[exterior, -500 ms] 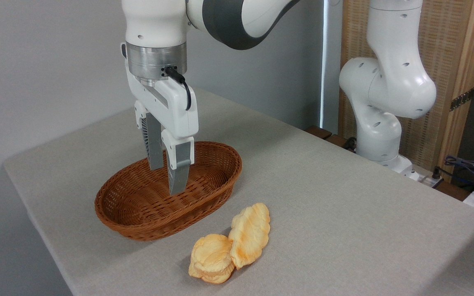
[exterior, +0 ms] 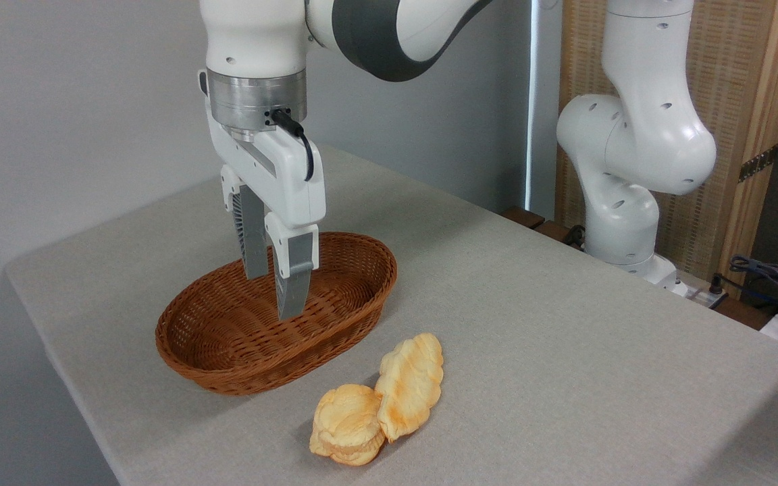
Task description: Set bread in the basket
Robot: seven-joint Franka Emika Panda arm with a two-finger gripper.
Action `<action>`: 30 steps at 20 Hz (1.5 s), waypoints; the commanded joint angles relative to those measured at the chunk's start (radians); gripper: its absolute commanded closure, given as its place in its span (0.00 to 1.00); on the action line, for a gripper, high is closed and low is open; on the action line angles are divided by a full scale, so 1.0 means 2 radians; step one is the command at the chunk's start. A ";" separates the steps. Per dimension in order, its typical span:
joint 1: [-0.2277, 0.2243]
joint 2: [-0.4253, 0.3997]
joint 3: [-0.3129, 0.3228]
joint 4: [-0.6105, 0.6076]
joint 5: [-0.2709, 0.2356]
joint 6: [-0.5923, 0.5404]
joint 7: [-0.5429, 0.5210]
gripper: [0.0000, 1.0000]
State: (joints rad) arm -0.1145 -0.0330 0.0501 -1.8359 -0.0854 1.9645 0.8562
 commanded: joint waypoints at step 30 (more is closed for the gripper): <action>0.004 -0.041 0.039 -0.029 -0.006 -0.044 -0.002 0.00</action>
State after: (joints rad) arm -0.1054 -0.0604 0.0892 -1.8396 -0.0854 1.9350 0.8562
